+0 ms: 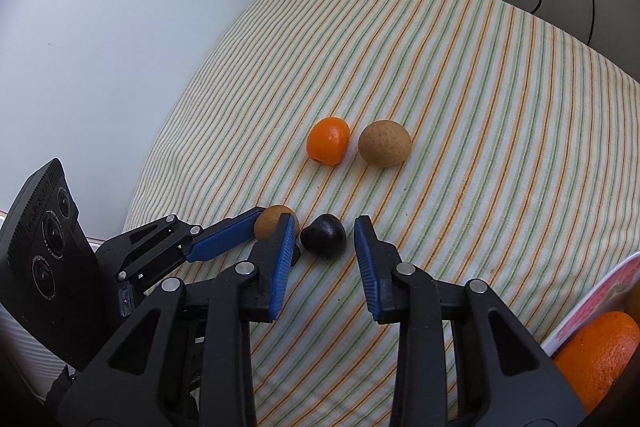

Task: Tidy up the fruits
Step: 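Close the left gripper on a brown kiwi while the right gripper grasps the dark plum, then carry the brown kiwi and plum into the plate and open both grippers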

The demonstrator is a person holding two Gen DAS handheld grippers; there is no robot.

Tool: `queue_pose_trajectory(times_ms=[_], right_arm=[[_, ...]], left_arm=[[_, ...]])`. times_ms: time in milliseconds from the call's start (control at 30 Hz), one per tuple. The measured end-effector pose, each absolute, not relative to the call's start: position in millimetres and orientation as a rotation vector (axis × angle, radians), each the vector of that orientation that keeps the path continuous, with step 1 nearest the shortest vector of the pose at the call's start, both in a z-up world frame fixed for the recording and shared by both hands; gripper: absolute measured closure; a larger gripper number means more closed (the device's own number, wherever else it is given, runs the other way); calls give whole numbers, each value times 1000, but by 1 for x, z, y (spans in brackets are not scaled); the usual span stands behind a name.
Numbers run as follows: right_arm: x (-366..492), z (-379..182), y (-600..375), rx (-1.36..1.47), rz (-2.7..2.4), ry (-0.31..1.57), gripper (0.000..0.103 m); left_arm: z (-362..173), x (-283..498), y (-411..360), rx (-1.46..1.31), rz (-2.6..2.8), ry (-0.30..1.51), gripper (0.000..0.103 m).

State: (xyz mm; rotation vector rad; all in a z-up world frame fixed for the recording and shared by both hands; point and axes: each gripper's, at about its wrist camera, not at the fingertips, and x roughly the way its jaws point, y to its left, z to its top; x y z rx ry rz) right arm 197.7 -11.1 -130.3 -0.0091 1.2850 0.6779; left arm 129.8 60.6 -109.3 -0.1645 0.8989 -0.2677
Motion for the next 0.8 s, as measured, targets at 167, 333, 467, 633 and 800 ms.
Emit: queue_pose_trajectory(times_ms=[167, 333, 467, 633, 800], right_arm=[[201, -136, -9, 4, 680, 1294, 79], [199, -135, -10, 1, 685, 1286, 80], [191, -128, -16, 1, 691, 1270, 80], [183, -118, -24, 6, 699, 1245, 80], [173, -105, -38, 8, 704, 1217, 80]], left_arm=[[-108, 128, 60, -160, -267, 897, 79], [-106, 126, 61, -159, -267, 892, 79], [-102, 122, 61, -163, -271, 885, 79], [-94, 117, 60, -166, -279, 871, 79], [-83, 111, 56, -168, -295, 853, 79]])
